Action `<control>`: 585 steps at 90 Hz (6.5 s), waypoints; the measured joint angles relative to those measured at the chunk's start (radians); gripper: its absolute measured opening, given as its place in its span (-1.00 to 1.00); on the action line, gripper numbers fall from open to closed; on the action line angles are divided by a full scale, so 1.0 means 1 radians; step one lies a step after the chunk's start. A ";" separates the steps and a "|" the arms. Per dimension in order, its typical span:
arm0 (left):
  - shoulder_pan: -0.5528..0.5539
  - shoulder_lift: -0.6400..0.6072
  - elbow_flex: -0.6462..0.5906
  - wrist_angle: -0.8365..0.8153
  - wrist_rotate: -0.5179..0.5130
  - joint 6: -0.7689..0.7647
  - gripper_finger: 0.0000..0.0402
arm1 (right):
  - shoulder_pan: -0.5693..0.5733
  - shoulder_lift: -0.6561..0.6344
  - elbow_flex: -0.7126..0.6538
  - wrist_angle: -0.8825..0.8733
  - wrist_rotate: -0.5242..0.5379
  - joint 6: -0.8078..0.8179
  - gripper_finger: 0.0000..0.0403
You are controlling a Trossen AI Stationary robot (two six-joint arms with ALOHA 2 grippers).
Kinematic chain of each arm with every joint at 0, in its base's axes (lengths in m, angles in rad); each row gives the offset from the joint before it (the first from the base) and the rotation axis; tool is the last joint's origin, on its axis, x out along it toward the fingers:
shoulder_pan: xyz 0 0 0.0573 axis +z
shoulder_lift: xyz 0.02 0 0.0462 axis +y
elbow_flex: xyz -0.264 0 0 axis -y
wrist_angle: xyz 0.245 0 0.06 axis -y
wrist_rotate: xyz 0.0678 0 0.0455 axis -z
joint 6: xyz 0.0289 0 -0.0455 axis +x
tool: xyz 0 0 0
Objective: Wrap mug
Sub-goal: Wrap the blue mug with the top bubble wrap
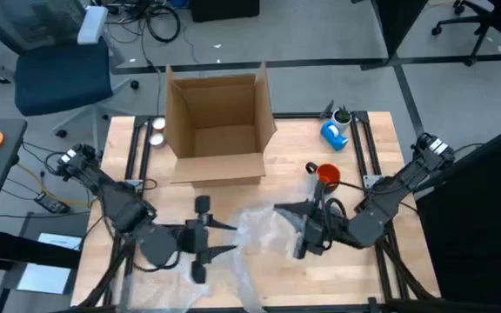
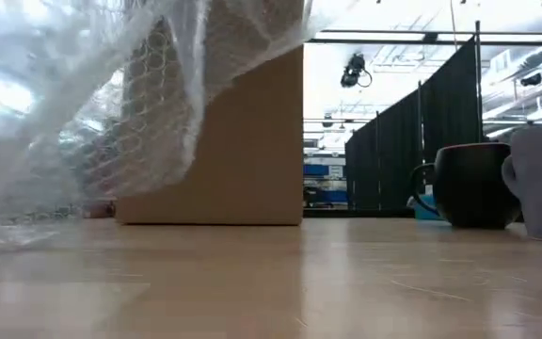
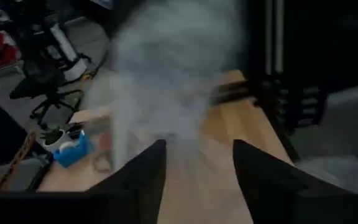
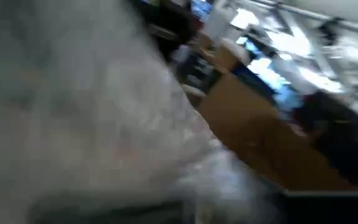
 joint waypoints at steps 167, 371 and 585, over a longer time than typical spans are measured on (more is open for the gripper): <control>-0.186 0.000 -0.047 -0.522 -0.441 -0.595 -0.12 | 0.084 -0.213 0.465 -0.889 -0.275 0.213 -1.00; -0.095 0.004 -0.314 -0.072 -0.019 -0.574 -0.12 | -0.473 0.566 0.309 -0.499 -0.816 0.559 -0.58; 0.239 0.003 -0.735 0.237 0.163 -0.602 -0.12 | -0.095 0.228 0.309 -1.516 -0.733 1.346 -0.69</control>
